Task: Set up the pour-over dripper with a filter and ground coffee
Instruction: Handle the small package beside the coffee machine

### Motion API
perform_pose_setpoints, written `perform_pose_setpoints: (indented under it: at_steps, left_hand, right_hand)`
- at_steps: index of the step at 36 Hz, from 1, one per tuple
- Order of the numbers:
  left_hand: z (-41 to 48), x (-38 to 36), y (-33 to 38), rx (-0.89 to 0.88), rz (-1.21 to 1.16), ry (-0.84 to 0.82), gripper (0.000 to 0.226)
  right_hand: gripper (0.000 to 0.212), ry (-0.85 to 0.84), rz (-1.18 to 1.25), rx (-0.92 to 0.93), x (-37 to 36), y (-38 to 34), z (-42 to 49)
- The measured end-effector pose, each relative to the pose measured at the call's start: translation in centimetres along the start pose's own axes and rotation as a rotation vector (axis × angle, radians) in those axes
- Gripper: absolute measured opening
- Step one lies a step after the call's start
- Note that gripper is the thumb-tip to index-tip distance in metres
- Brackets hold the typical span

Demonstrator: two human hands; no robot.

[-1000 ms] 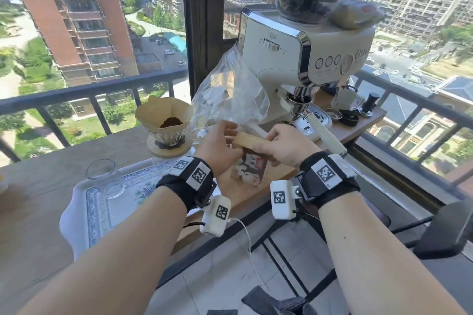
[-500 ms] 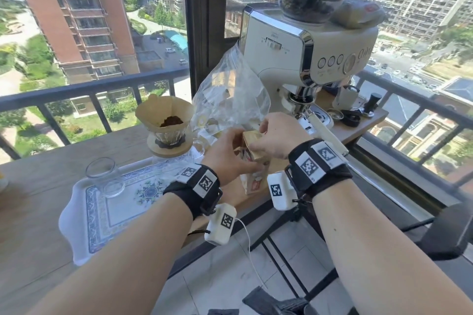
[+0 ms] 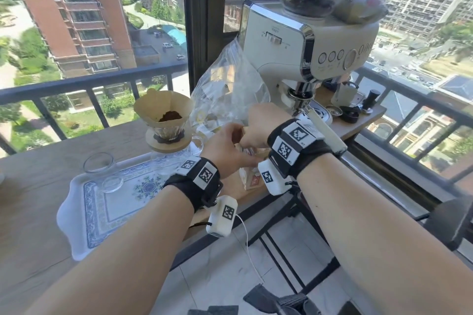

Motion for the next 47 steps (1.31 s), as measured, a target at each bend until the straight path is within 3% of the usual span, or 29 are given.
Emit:
perform_pose_setpoints:
  at_steps: [5,9,14,19,22,26,32,39,47]
  left_hand:
    - [-1.7,4.3,-4.6,0.112,0.003,0.098,0.094]
    - [-3.0,6.9,-7.3,0.182,-0.006,0.151,0.098]
    - [-5.1,10.7,-10.1,0.239,0.013,0.266,0.089]
    - [-6.5,12.6,-11.3,0.294,0.015,0.352,0.088]
    - [-7.2,13.1,-11.6,0.315,-0.009,0.418,0.088]
    - [-8.0,13.4,-12.1,0.34,-0.041,0.498,0.084]
    - [-7.6,12.6,-11.8,0.337,-0.086,0.446,0.094]
    - [-6.8,12.4,-11.1,0.321,-0.021,0.422,0.083]
    - [-4.9,10.5,-8.9,0.284,0.008,0.337,0.083]
  right_hand:
    - [0.022,-0.036,0.001,0.129,-1.7,-5.6,2.1]
    - [0.052,-0.091,0.202,0.228,-2.1,-8.2,2.8]
    - [0.03,-0.11,0.417,0.337,-2.4,-11.3,3.6]
    - [0.023,-0.02,0.477,0.306,-2.8,-11.6,4.0]
    - [0.011,-0.03,0.586,0.236,-3.9,-10.9,4.2]
    - [0.013,-0.067,0.601,0.169,-6.1,-11.0,4.4]
    - [0.018,0.016,0.602,0.199,-6.4,-11.8,4.2]
    - [0.027,0.059,0.398,0.255,-5.9,-12.9,4.1]
    - [0.021,0.134,0.393,0.14,-5.3,-10.0,3.9]
Point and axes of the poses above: each hand's wrist, its own z-axis towards the middle knuckle, its own x-axis out of the back of the hand, y = z × x, the point moved 7 cm from there along z, towards the middle knuckle, and after that the axes turned 4 degrees about x, right-handed, at the moved point
